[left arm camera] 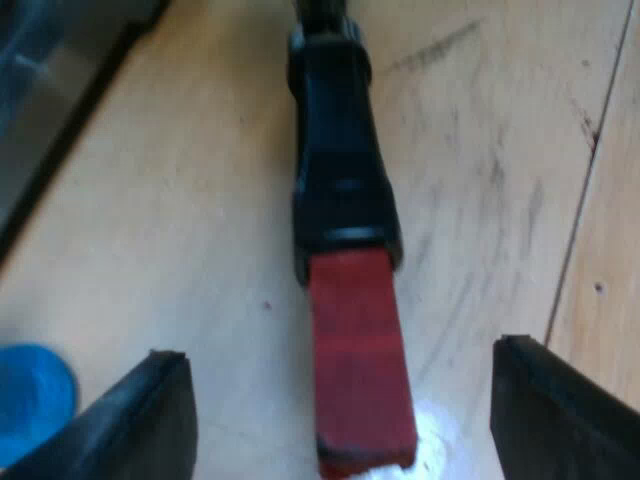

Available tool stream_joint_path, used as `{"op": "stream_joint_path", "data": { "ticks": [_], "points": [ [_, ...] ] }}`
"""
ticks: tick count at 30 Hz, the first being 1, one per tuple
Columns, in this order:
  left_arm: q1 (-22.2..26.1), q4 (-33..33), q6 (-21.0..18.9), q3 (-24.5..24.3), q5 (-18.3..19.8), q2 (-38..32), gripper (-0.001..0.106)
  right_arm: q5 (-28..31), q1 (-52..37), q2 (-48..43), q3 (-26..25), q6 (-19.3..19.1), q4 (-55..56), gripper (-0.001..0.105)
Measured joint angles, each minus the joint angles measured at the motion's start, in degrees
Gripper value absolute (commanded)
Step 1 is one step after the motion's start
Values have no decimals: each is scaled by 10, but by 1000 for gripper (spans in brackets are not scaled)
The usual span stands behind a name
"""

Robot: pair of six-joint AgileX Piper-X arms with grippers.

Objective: Put the handle in the coffee machine

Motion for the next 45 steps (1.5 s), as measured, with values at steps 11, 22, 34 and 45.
{"op": "stream_joint_path", "data": {
  "ticks": [11, 22, 34, 45],
  "points": [
    [0, -54, 0, 0, 7, 45, 64, 0, 8, 0, 0, 6, 0, 0],
    [0, -65, 11, 0, 36, 131, 64, 0, 10, 0, 0, 8, -2, 0],
    [-39, -65, 31, 0, 19, 141, 64, 0, 10, 0, 0, 10, -17, 0],
    [-39, -65, 31, 0, 17, 141, 64, 0, 10, 0, 0, 17, -17, 0]
  ]
}}
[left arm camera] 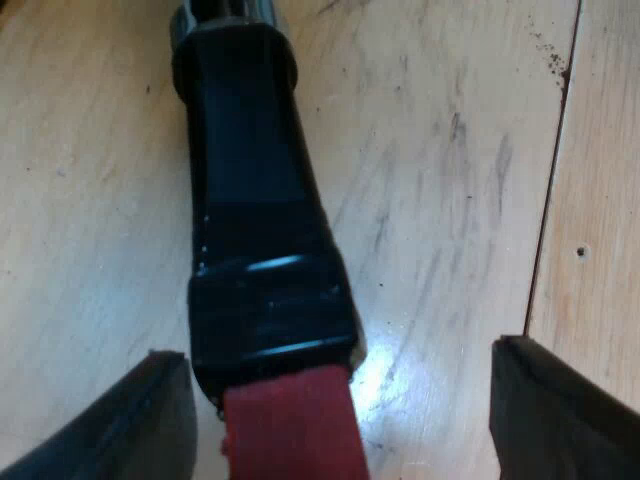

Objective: Put the handle in the coffee machine

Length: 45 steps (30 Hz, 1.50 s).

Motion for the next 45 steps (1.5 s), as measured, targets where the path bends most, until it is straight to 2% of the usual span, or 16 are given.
{"op": "stream_joint_path", "data": {
  "ticks": [2, 5, 12, 15, 18, 20, 21, 35, 36, 37, 39, 40, 42, 45],
  "points": [
    [0, 0, 0, 0, 0, 0, 63, 0, 0, 0, 0, 0, 0, 0],
    [0, 1, 0, 0, 0, 0, 56, 0, 0, 0, 0, 0, 0, 0],
    [0, 5, 0, 0, -6, 0, 29, -2, 1, 0, 0, 0, 3, 0],
    [0, 6, -2, 0, -16, 0, 22, -1, 1, 0, 0, 6, 3, 0],
    [1, 6, -10, 0, -26, 1, 10, 1, 1, 0, 0, 16, 7, 0],
    [1, 6, -14, 0, -29, 1, 8, 0, 1, 0, 2, 19, 7, 0],
    [1, 6, -13, 0, -29, 1, 1, 0, 1, 0, 2, 19, 7, 0],
    [1, 8, -20, 0, -29, 1, 0, -1, 1, 0, 3, 20, 7, 2],
    [1, 8, -25, 0, -27, 1, 0, -1, 1, 0, 3, 20, 7, 10],
    [1, 8, -26, 0, -26, 1, 0, -1, 1, 0, 3, 20, 7, 11],
    [1, 6, -35, 0, -22, 1, 0, -1, 1, 0, 3, 19, 7, 35],
    [1, 5, -37, 0, -22, 1, 0, -1, 1, 0, 3, 19, 7, 41],
    [1, 5, -45, 0, -21, 1, 0, -2, 1, 0, 3, 17, 7, 61],
    [1, 5, -57, -1, -17, 1, 0, -2, 1, 0, 3, 12, 7, 72]
  ]
}}
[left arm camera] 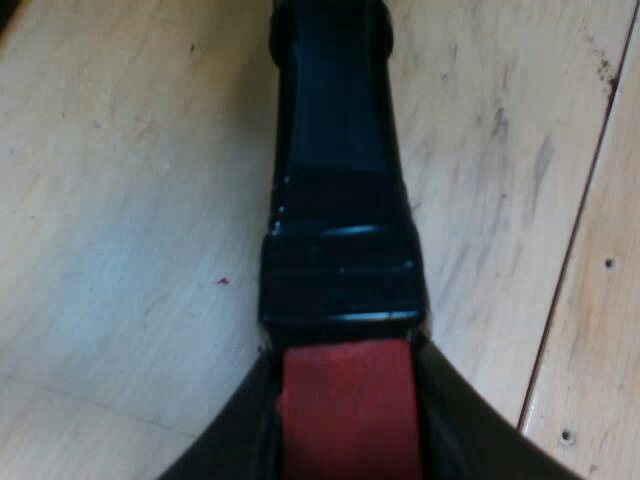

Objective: Put the handle in the coffee machine

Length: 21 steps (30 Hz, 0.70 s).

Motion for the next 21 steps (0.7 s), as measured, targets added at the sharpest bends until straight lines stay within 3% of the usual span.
{"op": "stream_joint_path", "data": {
  "ticks": [13, 21],
  "points": [
    [12, 25, 1, -4, 4, 2, 0, 60, 0, -85, -3, -26, -16, 72],
    [82, 57, 1, -14, 4, -15, 0, 102, 1, -141, -3, -27, 19, 72]
  ]
}}
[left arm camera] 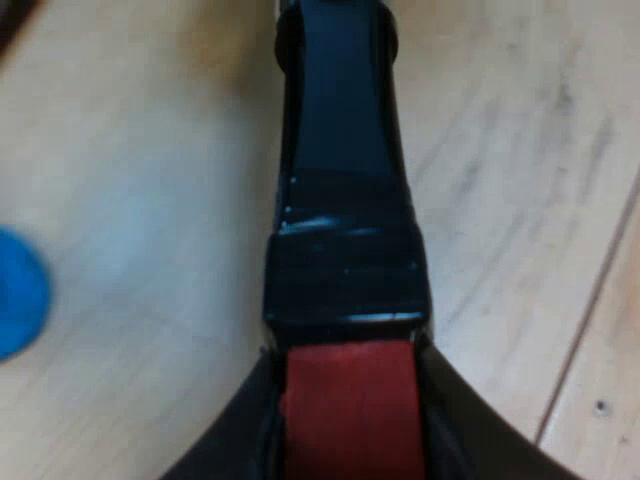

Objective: Put the handle in the coffee machine

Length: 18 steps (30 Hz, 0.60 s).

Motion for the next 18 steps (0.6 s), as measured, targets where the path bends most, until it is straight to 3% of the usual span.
{"op": "stream_joint_path", "data": {
  "ticks": [3, 11, 18],
  "points": [
    [4, 1, 0, 0, 0, -1, 0, 3, 0, -5, 0, 0, 5, 72],
    [104, 45, 23, -16, -1, -73, 0, 20, 13, -9, 0, 6, 6, 72],
    [164, 70, 54, -16, 0, -88, 0, 110, 109, -9, 0, 13, -22, 72]
  ]
}}
